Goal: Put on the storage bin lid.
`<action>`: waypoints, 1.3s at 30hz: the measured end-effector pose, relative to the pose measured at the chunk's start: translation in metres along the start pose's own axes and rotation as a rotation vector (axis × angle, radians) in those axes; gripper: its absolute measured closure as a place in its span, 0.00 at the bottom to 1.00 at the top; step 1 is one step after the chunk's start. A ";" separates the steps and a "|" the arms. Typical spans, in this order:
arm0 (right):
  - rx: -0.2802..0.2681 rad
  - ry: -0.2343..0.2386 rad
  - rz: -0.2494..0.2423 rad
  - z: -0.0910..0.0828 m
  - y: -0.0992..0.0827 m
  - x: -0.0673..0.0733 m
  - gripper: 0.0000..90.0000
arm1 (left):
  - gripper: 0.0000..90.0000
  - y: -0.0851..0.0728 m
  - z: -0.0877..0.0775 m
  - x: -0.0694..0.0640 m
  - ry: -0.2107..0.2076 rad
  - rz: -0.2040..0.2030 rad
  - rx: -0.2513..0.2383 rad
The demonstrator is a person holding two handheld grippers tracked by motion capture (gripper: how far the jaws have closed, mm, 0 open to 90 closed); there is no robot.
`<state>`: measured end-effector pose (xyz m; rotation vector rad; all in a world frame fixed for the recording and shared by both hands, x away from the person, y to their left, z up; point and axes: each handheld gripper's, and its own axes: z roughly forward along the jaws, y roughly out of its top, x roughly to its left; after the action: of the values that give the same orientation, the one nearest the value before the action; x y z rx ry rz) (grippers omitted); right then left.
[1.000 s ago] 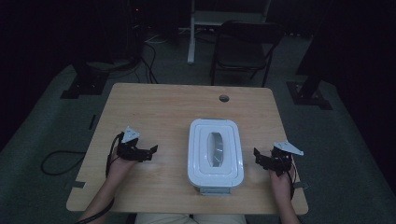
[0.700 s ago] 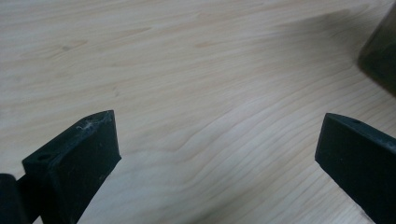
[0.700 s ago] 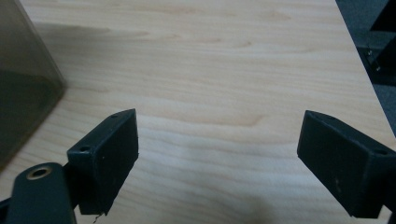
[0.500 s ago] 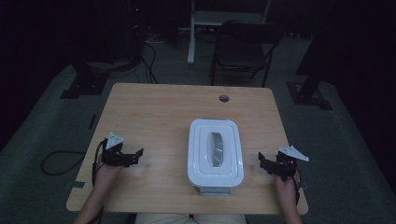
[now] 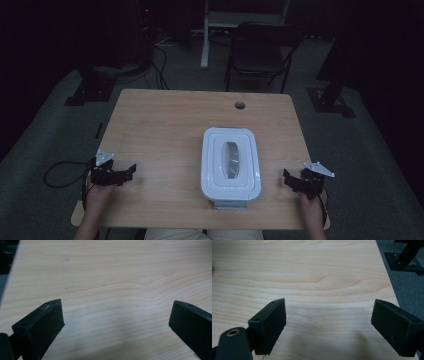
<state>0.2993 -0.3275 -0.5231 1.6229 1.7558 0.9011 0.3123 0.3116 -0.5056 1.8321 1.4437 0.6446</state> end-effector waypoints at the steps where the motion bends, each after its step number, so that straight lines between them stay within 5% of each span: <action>1: 0.002 0.000 0.007 0.000 -0.001 -0.001 0.14 | 0.01 -0.001 -0.001 0.001 0.017 -0.007 0.011; 7: 0.032 -0.020 0.003 0.000 -0.003 -0.001 0.14 | 0.01 -0.007 -0.006 0.005 0.130 -0.052 0.061; 10: 0.068 -0.039 -0.008 0.001 -0.004 -0.002 0.14 | 0.01 -0.010 -0.006 0.008 0.143 -0.062 0.067; 12: 0.080 -0.010 -0.009 0.001 -0.004 -0.003 0.15 | 0.01 -0.011 -0.004 0.009 0.152 -0.061 0.072; 24: 0.090 -0.013 0.019 0.002 -0.004 -0.004 0.16 | 0.01 -0.017 0.007 0.004 0.178 -0.034 0.127; 30: 0.109 -0.041 0.021 0.004 -0.003 -0.003 0.15 | 0.01 -0.017 0.008 0.010 0.152 -0.073 0.136; 39: 0.113 -0.040 0.012 0.005 -0.003 -0.002 0.14 | 0.01 -0.016 0.008 0.010 0.151 -0.070 0.136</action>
<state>0.3014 -0.3293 -0.5282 1.7119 1.7998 0.7823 0.3112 0.3215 -0.5238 1.8603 1.6796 0.6766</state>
